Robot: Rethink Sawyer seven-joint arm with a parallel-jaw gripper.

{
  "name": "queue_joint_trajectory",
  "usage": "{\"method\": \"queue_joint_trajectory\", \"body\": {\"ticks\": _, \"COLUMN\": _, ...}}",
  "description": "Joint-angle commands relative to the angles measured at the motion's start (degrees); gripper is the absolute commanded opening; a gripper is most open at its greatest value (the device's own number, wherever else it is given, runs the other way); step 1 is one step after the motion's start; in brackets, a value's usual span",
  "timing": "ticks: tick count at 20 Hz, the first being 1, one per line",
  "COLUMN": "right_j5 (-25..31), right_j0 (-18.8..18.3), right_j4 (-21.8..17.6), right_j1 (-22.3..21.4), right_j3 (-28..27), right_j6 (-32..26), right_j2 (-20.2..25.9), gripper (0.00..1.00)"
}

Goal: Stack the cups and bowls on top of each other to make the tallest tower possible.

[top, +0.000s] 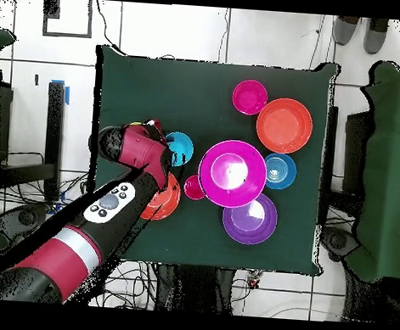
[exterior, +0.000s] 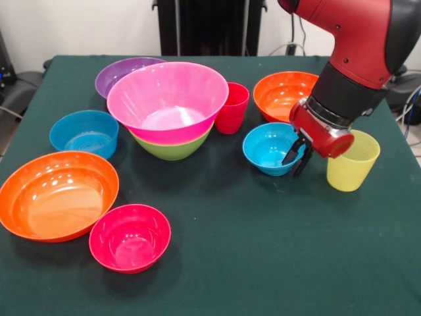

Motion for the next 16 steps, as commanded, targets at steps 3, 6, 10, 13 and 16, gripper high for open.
{"method": "queue_joint_trajectory", "body": {"ticks": 3, "right_j5": 3.5, "right_j0": -0.4, "right_j4": -2.7, "right_j1": 3.0, "right_j3": -1.2, "right_j6": 6.7, "right_j2": 8.4, "gripper": 0.0}}
{"method": "queue_joint_trajectory", "body": {"ticks": 6, "right_j5": 3.4, "right_j0": -0.3, "right_j4": -2.7, "right_j1": 2.8, "right_j3": -1.0, "right_j6": 6.7, "right_j2": 8.5, "gripper": 0.0}}
{"method": "queue_joint_trajectory", "body": {"ticks": 10, "right_j5": 3.7, "right_j0": -0.5, "right_j4": -2.9, "right_j1": 2.6, "right_j3": -1.2, "right_j6": 6.2, "right_j2": 8.4, "gripper": 0.0}}
{"method": "queue_joint_trajectory", "body": {"ticks": 13, "right_j5": 5.2, "right_j0": -0.6, "right_j4": -3.5, "right_j1": 2.0, "right_j3": -1.5, "right_j6": 5.5, "right_j2": 7.9, "gripper": 0.0}}
{"method": "queue_joint_trajectory", "body": {"ticks": 16, "right_j5": 6.2, "right_j0": -0.8, "right_j4": -4.0, "right_j1": 0.9, "right_j3": -1.2, "right_j6": 4.8, "right_j2": 7.7, "gripper": 0.0}}
